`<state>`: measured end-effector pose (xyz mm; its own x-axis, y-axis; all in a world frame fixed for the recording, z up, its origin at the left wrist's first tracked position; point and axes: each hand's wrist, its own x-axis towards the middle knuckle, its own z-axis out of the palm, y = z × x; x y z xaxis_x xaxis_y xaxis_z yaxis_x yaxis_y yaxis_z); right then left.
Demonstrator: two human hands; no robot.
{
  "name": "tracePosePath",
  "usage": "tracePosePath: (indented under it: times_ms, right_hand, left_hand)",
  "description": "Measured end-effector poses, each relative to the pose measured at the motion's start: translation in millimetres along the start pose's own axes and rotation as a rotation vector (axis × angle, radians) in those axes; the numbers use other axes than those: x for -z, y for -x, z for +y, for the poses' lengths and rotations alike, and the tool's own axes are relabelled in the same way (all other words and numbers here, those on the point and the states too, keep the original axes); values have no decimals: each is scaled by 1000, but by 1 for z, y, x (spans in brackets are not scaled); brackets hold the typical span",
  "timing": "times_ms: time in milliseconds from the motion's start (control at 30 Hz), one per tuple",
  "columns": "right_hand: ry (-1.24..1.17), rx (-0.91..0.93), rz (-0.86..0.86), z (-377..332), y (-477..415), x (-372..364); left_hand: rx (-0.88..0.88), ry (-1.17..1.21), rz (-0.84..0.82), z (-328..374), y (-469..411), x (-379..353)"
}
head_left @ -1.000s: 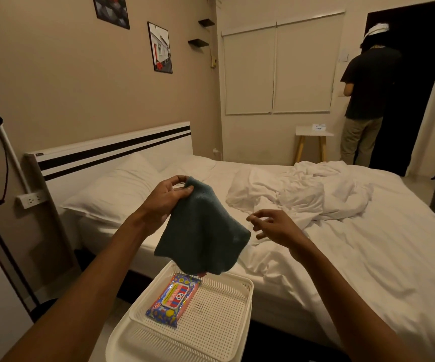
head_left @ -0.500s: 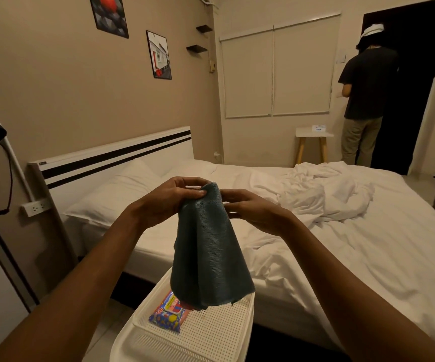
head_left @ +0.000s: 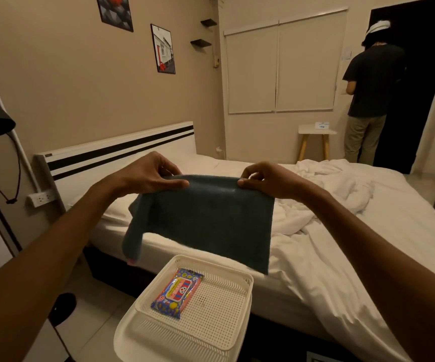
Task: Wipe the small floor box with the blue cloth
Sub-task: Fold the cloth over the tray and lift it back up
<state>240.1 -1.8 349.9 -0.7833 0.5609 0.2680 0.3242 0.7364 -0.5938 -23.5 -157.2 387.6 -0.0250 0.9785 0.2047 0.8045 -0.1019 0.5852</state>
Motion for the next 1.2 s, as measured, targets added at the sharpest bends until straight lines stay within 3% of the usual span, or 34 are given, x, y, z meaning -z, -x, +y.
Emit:
tracePosePath:
  times_ms: [133, 367, 533, 700, 867, 1200]
  right_hand:
    - [71, 55, 69, -14, -4, 17]
    - [209, -4, 66, 3, 17, 59]
    - [179, -171, -13, 30, 50, 97]
    - [-21, -379, -140, 60, 98, 132]
    - [-86, -435, -220, 91, 136, 139]
    - [-120, -453, 26, 121, 183, 137]
  left_hand:
    - [67, -58, -81, -15, 4, -5]
    - [169, 18, -96, -44, 10, -27]
    - [166, 94, -45, -60, 4, -34]
    - [123, 291, 61, -54, 1, -47]
    - [109, 412, 152, -32, -13, -66]
    - [109, 380, 171, 1, -26, -92]
